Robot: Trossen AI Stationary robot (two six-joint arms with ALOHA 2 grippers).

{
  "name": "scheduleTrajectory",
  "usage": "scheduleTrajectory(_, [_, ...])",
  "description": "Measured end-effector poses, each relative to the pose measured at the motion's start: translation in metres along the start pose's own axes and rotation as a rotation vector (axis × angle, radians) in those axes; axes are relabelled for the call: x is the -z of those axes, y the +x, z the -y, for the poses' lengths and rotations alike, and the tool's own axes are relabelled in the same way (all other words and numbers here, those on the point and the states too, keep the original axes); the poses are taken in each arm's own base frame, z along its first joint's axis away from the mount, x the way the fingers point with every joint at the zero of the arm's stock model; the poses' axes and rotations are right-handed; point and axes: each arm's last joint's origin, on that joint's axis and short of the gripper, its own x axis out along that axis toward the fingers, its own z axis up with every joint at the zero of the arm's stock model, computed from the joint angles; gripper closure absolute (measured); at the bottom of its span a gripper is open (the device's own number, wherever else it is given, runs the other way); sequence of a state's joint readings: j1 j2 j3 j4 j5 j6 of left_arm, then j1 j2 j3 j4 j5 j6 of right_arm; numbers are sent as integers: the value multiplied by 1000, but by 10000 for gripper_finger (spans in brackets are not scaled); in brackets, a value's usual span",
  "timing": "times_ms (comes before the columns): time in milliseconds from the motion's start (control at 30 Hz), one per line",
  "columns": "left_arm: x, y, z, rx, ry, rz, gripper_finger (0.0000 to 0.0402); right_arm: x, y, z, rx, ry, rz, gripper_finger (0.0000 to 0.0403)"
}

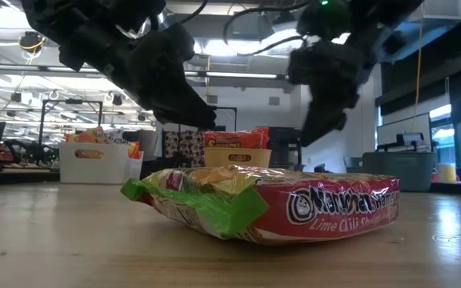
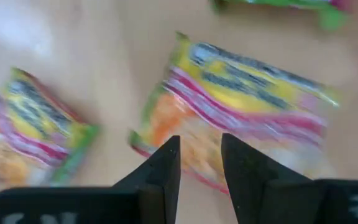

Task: Sort Maruchan noodles
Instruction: Put the green noodle pack into the blue bin

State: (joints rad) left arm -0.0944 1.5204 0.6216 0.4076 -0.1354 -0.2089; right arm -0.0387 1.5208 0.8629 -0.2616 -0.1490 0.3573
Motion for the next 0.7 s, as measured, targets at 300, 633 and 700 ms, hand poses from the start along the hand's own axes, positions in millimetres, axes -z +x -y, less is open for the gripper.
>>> scheduleTrajectory(300, [-4,0,1,2,-31,44,243,33,-13,25,196,58,124,299])
scheduleTrajectory(633, [3,8,6,-10,-39,51,243,51,3,35,110,75,295,299])
scheduleTrajectory(700, [9,17,7,-5,-60,53,243,55,8,37,112,77,274,299])
